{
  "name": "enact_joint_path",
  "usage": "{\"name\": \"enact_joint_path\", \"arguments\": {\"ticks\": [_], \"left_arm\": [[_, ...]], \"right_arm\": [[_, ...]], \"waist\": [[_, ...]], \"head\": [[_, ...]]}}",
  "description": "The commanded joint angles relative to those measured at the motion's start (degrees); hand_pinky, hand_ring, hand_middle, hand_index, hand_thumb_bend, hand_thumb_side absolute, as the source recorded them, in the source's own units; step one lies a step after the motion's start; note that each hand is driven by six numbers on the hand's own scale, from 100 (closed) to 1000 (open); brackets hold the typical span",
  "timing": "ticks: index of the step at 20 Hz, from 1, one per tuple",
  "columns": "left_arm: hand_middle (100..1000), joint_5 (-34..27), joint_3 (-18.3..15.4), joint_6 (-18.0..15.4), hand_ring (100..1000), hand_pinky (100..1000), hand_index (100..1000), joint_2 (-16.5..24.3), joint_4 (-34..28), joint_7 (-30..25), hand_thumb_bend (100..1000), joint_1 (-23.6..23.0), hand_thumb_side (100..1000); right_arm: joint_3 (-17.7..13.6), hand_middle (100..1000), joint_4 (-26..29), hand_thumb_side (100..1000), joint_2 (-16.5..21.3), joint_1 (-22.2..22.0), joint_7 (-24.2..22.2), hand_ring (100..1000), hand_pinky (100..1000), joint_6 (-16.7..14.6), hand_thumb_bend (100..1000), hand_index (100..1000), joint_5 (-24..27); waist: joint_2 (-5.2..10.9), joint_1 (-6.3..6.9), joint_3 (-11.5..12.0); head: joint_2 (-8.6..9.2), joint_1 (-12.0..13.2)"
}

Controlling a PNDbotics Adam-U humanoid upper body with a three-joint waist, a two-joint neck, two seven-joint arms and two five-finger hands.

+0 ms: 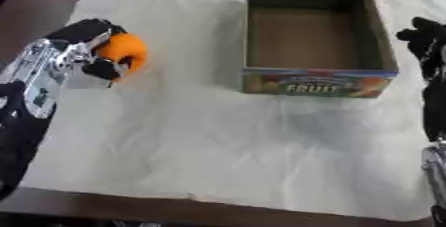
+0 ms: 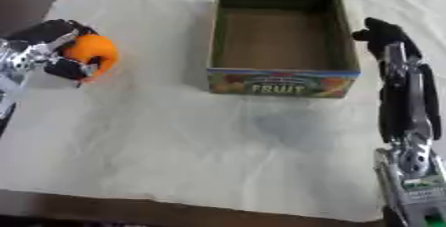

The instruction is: Pick up objects on the table and place them in the box.

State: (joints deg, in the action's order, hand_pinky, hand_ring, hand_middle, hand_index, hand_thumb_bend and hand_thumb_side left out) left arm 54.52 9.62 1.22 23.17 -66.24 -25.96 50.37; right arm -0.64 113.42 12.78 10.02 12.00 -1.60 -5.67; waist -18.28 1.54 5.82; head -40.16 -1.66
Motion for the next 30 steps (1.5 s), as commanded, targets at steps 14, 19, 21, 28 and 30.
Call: {"name": "enact_joint_path", "arguments": {"ticks": [14,19,21,28,30], "left_arm": [[538,-1.8,-1.0,1.6,432,402,725,0.0,-10.1,4.3,100,4.9,224],[532,1.3,-0.6,2.2,429,397,721,-3.0,-12.1,6.3,100,8.7,233],[522,3.5,-0.7,2.9,422,386,714,-4.6,-12.0,8.1,100,10.1,246],[509,11.7,-1.7,6.5,415,374,716,-11.8,-7.8,17.8,100,13.5,261],[508,14.0,-1.8,7.3,415,374,718,-13.7,-6.2,20.6,100,14.2,264]], "right_arm": [[-0.3,670,1.2,975,0.4,0.3,0.0,873,951,-0.3,100,822,0.2],[-0.1,670,1.2,974,0.4,0.4,-0.1,874,951,-0.4,100,822,0.3],[-0.1,670,1.2,975,0.4,0.5,-0.2,874,951,-0.5,100,822,0.4],[0.4,670,1.2,975,0.1,1.5,-0.5,874,951,-1.1,100,822,0.9],[0.6,670,1.2,975,-0.1,1.8,-0.8,874,952,-1.2,100,822,1.1]], "waist": [[1.41,0.00,0.0],[1.35,-0.04,-0.4],[1.22,-0.07,-0.7],[0.57,-0.47,-2.9],[0.31,-0.62,-3.6]], "head": [[0.42,0.6],[0.74,1.5],[0.93,1.9],[2.08,4.2],[2.33,4.8]]}}
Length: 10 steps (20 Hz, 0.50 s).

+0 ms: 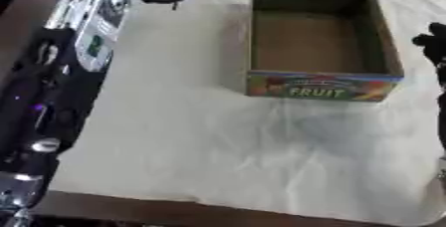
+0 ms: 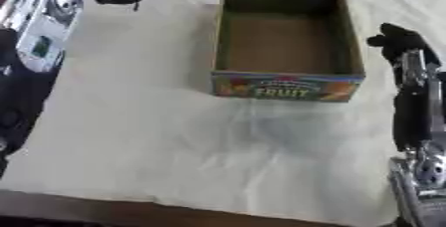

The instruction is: Pick up objects on the table and place them in the box.

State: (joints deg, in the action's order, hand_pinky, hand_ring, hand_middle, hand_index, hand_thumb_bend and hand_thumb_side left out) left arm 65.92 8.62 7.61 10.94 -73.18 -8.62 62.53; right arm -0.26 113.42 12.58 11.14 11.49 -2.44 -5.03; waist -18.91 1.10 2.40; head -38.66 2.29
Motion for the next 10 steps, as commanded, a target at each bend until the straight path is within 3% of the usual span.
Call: {"name": "enact_joint_path", "arguments": {"ticks": [1,10], "left_arm": [[508,3.6,-0.7,1.0,415,373,719,-2.2,1.3,4.4,100,2.4,265],[503,9.4,0.5,0.3,415,377,719,-6.7,3.8,13.2,100,4.3,256]], "right_arm": [[0.3,670,1.2,975,0.0,0.8,-0.4,875,952,-0.4,100,823,0.5],[1.0,670,1.2,959,-0.9,2.2,-1.3,877,955,-0.3,100,823,1.0]], "waist": [[0.74,-0.24,-0.5],[-0.84,0.01,-3.9]], "head": [[0.99,1.1],[1.74,3.2]]}}
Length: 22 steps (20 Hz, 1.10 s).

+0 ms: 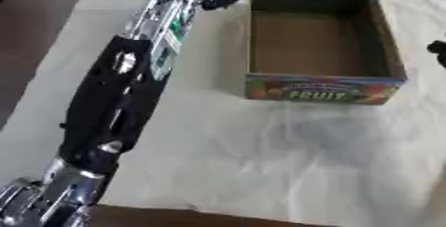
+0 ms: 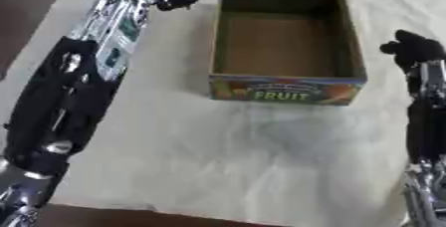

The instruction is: Pick up objects on the table and place them in the box.

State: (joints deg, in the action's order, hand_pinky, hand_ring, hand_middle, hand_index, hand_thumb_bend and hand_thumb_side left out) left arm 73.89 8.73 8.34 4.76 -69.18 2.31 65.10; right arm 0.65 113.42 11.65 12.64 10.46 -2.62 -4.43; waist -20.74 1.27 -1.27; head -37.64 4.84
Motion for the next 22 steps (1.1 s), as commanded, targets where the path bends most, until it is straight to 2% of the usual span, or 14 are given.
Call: {"name": "enact_joint_path", "arguments": {"ticks": [1,8,12,16,22], "left_arm": [[502,1.8,0.6,-0.8,415,379,718,-1.0,0.0,3.0,100,1.9,258],[506,4.2,2.1,-4.7,424,390,731,-2.7,2.2,6.6,100,2.7,260],[514,5.5,3.3,-9.1,434,444,739,-3.3,4.0,6.3,100,2.8,237],[527,7.9,3.6,-12.3,437,461,751,-4.0,6.7,5.3,100,2.6,223],[517,13.1,2.5,-12.4,450,472,753,-4.8,11.5,4.9,100,2.2,201]], "right_arm": [[0.2,670,1.2,957,-0.1,1.0,-0.4,877,955,-0.1,100,823,0.6],[0.8,670,1.2,953,-0.6,2.1,-1.3,878,956,0.1,100,822,1.6],[0.9,670,1.2,952,-0.8,2.2,-1.5,878,955,0.3,100,821,1.9],[1.0,670,1.2,953,-1.0,2.1,-1.5,874,955,0.4,100,821,2.0],[1.2,670,1.2,951,-1.5,2.2,-1.8,872,956,0.5,100,821,2.2]], "waist": [[0.89,-0.11,-0.7],[0.47,0.39,-3.3],[0.36,0.58,-3.8],[0.30,0.60,-4.1],[0.09,0.52,-4.9]], "head": [[0.78,1.2],[1.03,3.2],[0.92,3.4],[0.90,3.7],[0.99,4.0]]}}
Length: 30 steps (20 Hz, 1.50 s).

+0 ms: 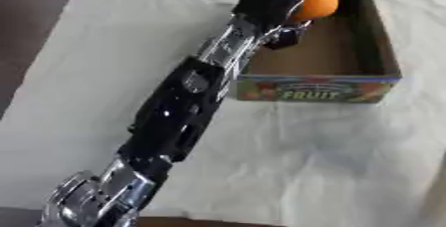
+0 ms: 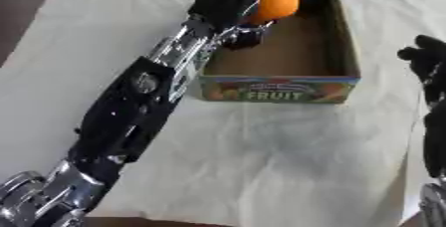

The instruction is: Pick up objects on the table and place them in the box.

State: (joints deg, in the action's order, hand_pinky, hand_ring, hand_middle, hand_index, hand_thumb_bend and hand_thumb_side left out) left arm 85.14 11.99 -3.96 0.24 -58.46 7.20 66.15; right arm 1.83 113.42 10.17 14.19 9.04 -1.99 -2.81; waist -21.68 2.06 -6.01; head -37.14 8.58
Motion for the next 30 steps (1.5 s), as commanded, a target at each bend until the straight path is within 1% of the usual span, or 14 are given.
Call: {"name": "enact_joint_path", "arguments": {"ticks": [1,6,8,9,10,13,14,15,16,18,21,25,29,30], "left_arm": [[517,2.3,-1.0,-0.1,455,477,757,-0.4,1.4,0.1,100,1.1,189],[560,2.8,-1.5,-1.0,489,506,793,-0.5,3.4,-1.1,100,0.6,163],[607,3.1,-1.5,-1.3,522,538,827,-0.5,3.8,-2.0,100,0.5,196],[649,3.4,-1.4,-1.7,565,582,856,-0.5,3.9,-2.5,100,0.5,214],[665,3.8,-1.4,-2.1,586,600,862,-0.5,3.9,-3.0,100,0.5,227],[762,5.3,-1.5,-3.1,722,695,892,-0.4,3.8,-3.5,180,0.5,321],[772,6.0,-1.5,-3.3,738,711,895,-0.4,3.9,-3.8,197,0.4,327],[794,6.7,-1.6,-3.5,770,741,883,-0.4,4.1,-4.2,267,0.4,336],[811,7.5,-1.6,-3.8,793,763,893,-0.4,4.6,-5.1,251,0.4,417],[834,9.0,-1.8,-4.4,820,788,918,-0.5,5.4,-7.5,297,0.3,523],[841,10.5,-2.0,-5.5,831,795,927,-0.5,5.6,-10.5,345,0.1,585],[846,11.1,-2.1,-5.4,831,793,961,-0.5,4.9,-11.2,404,-0.6,666],[831,10.4,-2.4,-4.3,808,768,954,-0.5,3.9,-9.5,369,-1.1,667],[803,9.5,-2.7,-3.6,765,726,944,-0.5,2.9,-8.0,324,-1.1,653]], "right_arm": [[0.1,670,1.2,948,0.0,0.7,-0.4,872,956,-0.1,100,821,0.6],[0.4,671,1.2,947,-0.2,0.8,-0.9,873,957,0.2,100,822,0.8],[0.5,671,1.2,947,-0.3,0.7,-1.0,874,958,0.3,100,822,0.7],[0.5,671,1.2,947,-0.3,0.7,-1.0,874,958,0.3,100,822,0.7],[0.5,671,1.2,947,-0.3,0.8,-1.0,874,958,0.3,100,822,0.7],[0.6,671,1.2,946,-0.4,0.8,-1.1,874,958,0.3,100,822,0.8],[0.6,671,1.2,946,-0.4,0.7,-1.2,874,958,0.4,100,822,0.8],[0.6,671,1.2,950,-0.4,0.7,-1.2,874,958,0.4,100,822,0.8],[0.7,671,1.2,945,-0.4,0.7,-1.2,874,958,0.4,100,823,0.8],[0.7,671,1.2,943,-0.4,0.7,-1.2,875,958,0.4,100,823,0.8],[0.7,671,1.2,941,-0.4,0.7,-1.3,875,959,0.4,100,823,0.9],[0.8,672,1.2,942,-0.4,0.7,-1.4,875,959,0.5,100,823,0.9],[0.8,671,1.2,943,-0.5,0.6,-1.4,876,959,0.6,100,823,1.0],[0.8,671,1.2,942,-0.5,0.6,-1.4,876,960,0.7,100,823,1.0]], "waist": [[1.00,-0.25,-0.2],[0.84,-0.20,-0.3],[0.80,-0.19,-0.4],[0.79,-0.19,-0.4],[0.77,-0.19,-0.4],[0.77,-0.11,-0.6],[0.78,-0.10,-0.6],[0.78,-0.10,-0.6],[0.79,-0.10,-0.6],[0.81,-0.10,-0.6],[0.82,-0.06,-0.6],[0.81,-0.09,-0.6],[0.84,-0.17,-0.6],[0.87,-0.18,-0.6]], "head": [[0.51,0.2],[0.78,0.1],[0.76,0.1],[0.76,0.1],[0.76,0.1],[0.63,0.2],[0.52,0.1],[0.41,0.1],[0.25,0.1],[0.08,0.1],[-0.02,0.0],[0.06,-0.3],[0.07,-0.3],[0.00,-0.4]]}}
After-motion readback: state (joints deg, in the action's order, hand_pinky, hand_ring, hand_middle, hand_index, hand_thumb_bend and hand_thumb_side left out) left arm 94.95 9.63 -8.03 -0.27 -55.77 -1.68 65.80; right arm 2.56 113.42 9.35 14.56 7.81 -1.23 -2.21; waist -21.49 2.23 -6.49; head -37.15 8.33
